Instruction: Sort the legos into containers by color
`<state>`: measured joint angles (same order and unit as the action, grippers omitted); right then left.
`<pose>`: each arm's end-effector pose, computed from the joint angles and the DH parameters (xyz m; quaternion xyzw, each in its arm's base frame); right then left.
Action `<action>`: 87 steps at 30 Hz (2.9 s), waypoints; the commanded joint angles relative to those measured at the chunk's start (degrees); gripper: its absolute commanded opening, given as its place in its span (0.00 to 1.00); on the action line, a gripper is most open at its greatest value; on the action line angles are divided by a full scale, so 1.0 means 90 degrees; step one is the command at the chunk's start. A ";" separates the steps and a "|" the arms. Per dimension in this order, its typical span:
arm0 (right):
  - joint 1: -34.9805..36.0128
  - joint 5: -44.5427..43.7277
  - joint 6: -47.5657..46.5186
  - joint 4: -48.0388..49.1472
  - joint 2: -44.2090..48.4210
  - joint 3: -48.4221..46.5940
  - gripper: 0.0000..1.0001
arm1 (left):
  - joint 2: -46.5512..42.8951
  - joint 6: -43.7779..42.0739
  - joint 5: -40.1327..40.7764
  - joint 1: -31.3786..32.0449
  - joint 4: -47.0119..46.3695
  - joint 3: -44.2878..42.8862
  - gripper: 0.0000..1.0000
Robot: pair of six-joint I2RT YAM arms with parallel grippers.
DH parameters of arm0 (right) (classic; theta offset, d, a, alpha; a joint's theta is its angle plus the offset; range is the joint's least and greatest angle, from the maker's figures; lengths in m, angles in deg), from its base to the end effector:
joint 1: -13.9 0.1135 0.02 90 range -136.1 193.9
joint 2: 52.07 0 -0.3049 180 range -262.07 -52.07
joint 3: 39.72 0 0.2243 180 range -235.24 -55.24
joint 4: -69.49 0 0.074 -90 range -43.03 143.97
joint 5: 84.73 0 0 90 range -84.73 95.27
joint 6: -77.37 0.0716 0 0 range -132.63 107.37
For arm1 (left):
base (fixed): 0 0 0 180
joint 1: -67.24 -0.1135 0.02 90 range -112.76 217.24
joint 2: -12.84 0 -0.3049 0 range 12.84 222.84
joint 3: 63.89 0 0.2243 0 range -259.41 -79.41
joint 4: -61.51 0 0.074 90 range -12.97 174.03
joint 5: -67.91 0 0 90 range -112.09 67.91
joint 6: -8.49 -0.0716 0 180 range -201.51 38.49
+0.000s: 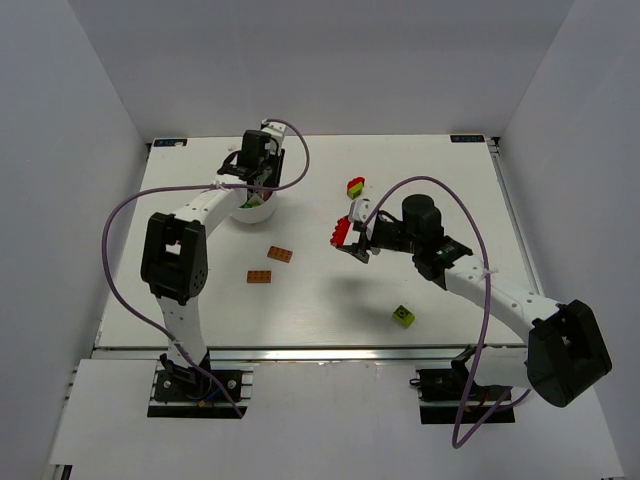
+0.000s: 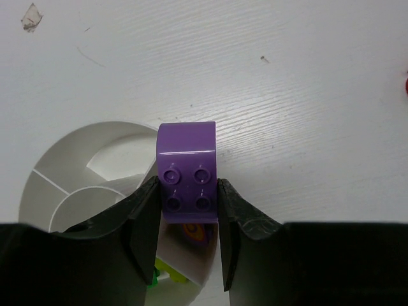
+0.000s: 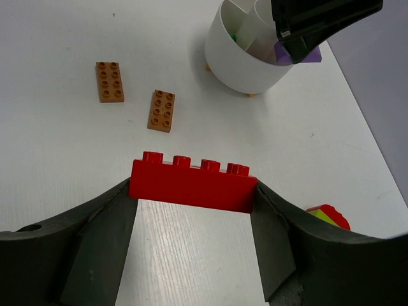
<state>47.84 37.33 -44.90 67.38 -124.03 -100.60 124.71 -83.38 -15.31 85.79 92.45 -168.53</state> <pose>0.2084 0.1861 0.3296 -0.5551 0.5372 0.2251 0.5938 0.4484 -0.1416 0.2786 0.1337 0.8882 -0.0107 0.4394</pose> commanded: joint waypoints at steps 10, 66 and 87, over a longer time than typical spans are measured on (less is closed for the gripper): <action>-0.0098 0.0267 0.0138 0.0073 0.0027 -0.0067 0.00 | -0.0087 -0.0241 0.0457 0.0010 0.0035 -0.0088 0.00; -0.0304 0.1585 -0.1081 -0.0406 0.0300 0.0050 0.00 | -0.3825 0.2304 -0.2724 0.0312 -0.1507 0.2946 0.98; 0.0243 0.0452 -0.0789 0.0384 0.0389 0.0197 0.00 | -0.4042 0.4974 -0.6331 0.0517 -0.5063 0.4990 0.70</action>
<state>48.95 42.92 -52.86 67.09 -120.55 -99.75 88.93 -40.00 -69.71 89.22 50.35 -123.94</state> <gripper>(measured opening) 0.714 0.702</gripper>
